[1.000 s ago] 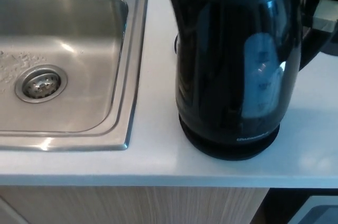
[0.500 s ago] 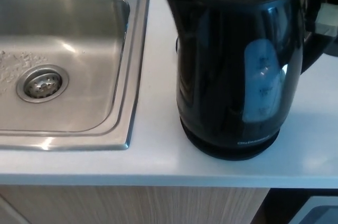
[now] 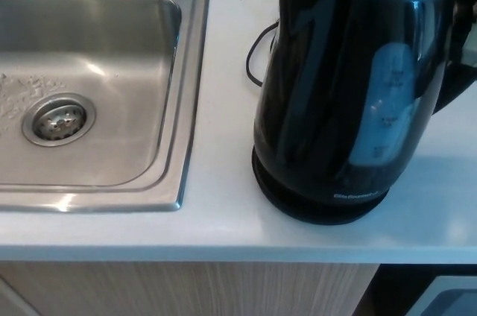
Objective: Pick up a kettle using the right hand on left side of the counter and then walk right towards the kettl base and turn on the kettle
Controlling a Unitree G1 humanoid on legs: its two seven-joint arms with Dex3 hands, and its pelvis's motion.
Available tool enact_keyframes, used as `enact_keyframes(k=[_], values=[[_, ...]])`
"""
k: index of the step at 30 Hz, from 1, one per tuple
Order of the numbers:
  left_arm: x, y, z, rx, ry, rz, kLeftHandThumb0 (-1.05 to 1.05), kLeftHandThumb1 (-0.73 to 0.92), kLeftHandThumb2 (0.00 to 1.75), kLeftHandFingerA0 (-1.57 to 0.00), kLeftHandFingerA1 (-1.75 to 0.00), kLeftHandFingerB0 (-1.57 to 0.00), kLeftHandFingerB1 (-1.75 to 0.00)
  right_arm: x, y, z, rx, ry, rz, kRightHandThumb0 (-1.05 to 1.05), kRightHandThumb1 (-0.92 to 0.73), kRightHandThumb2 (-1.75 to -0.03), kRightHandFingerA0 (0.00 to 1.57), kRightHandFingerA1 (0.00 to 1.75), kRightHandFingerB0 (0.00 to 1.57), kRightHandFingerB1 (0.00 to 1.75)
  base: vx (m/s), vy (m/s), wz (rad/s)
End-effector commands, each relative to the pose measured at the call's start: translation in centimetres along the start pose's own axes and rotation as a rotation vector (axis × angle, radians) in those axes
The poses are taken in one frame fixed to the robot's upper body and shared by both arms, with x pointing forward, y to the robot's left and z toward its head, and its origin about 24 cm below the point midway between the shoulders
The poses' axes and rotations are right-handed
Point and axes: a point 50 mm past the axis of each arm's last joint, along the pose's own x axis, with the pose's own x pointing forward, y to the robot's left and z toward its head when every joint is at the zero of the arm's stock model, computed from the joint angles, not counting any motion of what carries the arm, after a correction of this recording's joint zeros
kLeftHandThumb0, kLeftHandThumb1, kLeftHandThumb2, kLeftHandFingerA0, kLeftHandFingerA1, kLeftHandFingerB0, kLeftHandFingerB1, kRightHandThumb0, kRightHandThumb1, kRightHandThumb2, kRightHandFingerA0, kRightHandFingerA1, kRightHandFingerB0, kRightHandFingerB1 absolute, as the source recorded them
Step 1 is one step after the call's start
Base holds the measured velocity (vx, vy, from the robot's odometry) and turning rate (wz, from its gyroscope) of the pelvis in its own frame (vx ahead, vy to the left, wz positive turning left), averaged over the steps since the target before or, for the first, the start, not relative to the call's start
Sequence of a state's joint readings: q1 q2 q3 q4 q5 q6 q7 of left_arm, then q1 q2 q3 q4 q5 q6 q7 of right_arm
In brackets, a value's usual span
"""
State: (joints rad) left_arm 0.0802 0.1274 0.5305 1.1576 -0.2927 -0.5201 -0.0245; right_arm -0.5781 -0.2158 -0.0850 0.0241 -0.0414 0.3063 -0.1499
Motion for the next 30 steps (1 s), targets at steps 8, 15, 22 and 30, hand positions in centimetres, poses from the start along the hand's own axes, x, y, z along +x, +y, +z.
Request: enact_keyframes(k=[8, 15, 22, 30], values=[[0.4, 0.2, 0.9, 0.009, -0.046, 0.005, 0.14, 0.67, 0.92, -0.93, -0.82, -0.88, -0.79, -2.0, 1.6, 4.7, -0.152, -0.401, 0.117, -0.15, -0.50, -1.22, 0.88, 1.75, 0.75, 1.63, 0.00, 0.000, 0.00], [0.4, -0.1, 1.0, 0.025, -0.055, 0.000, 0.12, 0.69, 0.89, -0.93, -0.83, -0.89, -0.80, -1.7, 1.5, 5.5, -0.250, -0.480, 0.120, -0.15, -0.44, -1.28, 0.81, 1.75, 0.73, 1.64, 0.00, 0.000, 0.01], [0.2, 0.2, 0.9, 0.000, -0.054, 0.004, 0.14, 0.65, 0.97, -0.93, -0.85, -0.89, -0.80, -1.0, 1.2, 4.2, -0.255, -0.389, 0.094, -0.13, -0.44, -1.29, 0.86, 1.75, 0.74, 1.64, 0.00, 0.000, 0.00], [0.2, 0.6, 0.6, -0.012, -0.028, 0.006, 0.14, 0.66, 0.94, -0.95, -0.84, -0.89, -0.79, -0.8, 0.7, 0.6, -0.318, -0.159, 0.137, -0.09, -0.59, -1.10, 0.79, 1.71, 0.70, 1.37, 0.00, 0.000, 0.00]])
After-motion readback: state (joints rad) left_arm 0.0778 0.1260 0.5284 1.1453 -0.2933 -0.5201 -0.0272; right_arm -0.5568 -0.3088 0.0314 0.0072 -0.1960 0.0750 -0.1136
